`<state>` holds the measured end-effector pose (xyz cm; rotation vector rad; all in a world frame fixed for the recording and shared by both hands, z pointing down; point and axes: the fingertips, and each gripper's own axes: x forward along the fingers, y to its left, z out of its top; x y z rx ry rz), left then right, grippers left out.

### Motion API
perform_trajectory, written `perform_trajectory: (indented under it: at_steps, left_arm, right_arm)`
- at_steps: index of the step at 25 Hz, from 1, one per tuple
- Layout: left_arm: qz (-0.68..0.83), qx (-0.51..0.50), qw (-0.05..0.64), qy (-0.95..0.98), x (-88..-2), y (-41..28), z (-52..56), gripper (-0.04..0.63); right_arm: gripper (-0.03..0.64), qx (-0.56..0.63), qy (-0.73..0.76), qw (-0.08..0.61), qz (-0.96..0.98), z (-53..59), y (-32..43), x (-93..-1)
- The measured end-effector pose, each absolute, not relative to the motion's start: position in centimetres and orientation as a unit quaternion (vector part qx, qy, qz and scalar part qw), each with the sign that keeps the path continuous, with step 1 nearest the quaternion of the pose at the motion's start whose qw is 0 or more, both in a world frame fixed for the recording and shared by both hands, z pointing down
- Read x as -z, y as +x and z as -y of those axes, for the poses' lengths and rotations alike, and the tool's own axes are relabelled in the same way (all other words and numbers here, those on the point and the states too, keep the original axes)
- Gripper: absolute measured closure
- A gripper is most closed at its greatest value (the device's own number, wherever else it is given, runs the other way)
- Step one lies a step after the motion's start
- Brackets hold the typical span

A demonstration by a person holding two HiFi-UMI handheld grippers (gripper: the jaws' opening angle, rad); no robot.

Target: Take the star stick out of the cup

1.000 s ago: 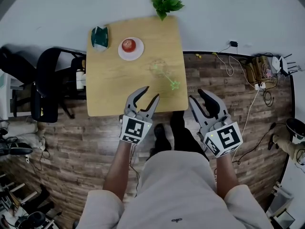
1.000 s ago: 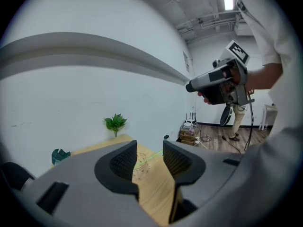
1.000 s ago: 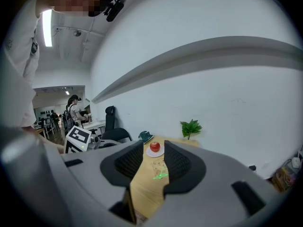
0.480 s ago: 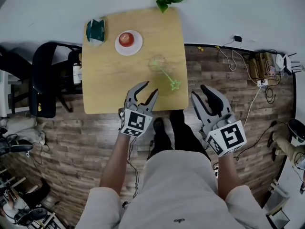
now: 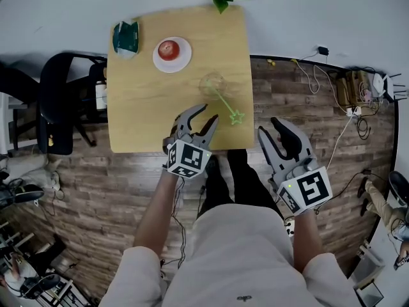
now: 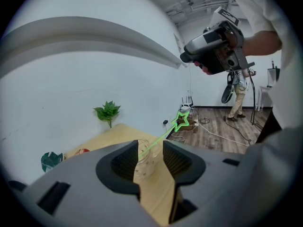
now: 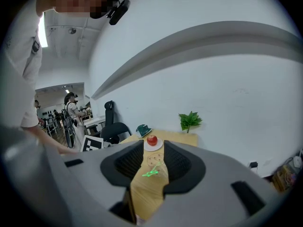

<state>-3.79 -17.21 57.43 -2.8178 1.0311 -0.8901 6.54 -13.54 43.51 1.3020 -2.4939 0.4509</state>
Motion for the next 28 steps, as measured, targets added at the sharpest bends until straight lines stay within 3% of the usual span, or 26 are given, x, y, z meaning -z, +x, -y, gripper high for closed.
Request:
perform_trajectory:
  at_steps: [28]
  left_arm:
    - [-0.283, 0.344, 0.091, -0.891, -61.5, -0.3, 19.1, 0.47]
  right_arm:
    - [0.499, -0.169, 0.46, 0.152, 0.858, 14.3, 8.9, -44.5]
